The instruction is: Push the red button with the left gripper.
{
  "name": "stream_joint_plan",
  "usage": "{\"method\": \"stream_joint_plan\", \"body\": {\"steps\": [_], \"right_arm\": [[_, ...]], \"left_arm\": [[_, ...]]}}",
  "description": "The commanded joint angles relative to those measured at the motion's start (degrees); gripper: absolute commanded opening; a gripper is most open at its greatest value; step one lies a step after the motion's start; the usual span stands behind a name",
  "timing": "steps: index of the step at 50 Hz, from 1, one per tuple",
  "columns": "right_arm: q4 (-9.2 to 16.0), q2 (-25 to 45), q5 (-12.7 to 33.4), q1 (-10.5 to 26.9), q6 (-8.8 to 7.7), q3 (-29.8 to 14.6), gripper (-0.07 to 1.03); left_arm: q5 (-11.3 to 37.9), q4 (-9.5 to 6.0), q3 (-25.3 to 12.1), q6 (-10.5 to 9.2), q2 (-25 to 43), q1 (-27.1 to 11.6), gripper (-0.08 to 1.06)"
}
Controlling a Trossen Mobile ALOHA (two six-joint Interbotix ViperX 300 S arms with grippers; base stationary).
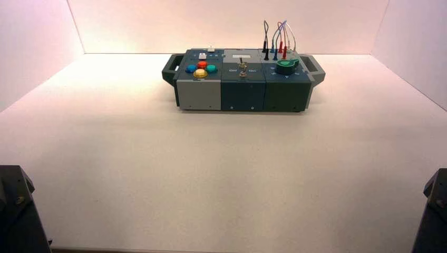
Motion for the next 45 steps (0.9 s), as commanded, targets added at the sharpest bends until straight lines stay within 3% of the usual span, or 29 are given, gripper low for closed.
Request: {"method": "stream_joint_plan", "body": {"steps": [1, 16, 26, 32, 37, 45], "right_arm": [[-0.1, -0.1, -0.7, 0.0, -0.09, -1.0, -0.02], [0.0, -0.2, -0.6, 0.0, 0.18, -0.9, -0.02], [0.2, -0.2, 2.1, 2.5, 0.26, -1.4, -0.02], [0.2, -0.1, 7.0, 5.1, 0.26, -3.2, -0.02], [0.3, 0.0, 14.4, 6.3, 0.26, -5.8, -0.02], [0.4, 0.3, 24.5, 6.7, 0.18, -10.0, -0.02]], "left_arm": [[-0.6, 0.18, -0.4, 0.09, 0.6, -0.1, -0.01], [-0.2, 0.18, -0.6, 0.09, 2.2, -0.1, -0.01], [11.1, 0.44, -4.7, 0.53, 1.9, -2.0, -0.03], [20.0, 0.44, -9.3, 1.49, 2.7, -3.3, -0.03], [28.0, 0.44, -13.3, 4.22, 3.9, -4.2, -0.03], [43.0, 0.44, -20.2, 11.07, 6.3, -5.4, -0.03]]}}
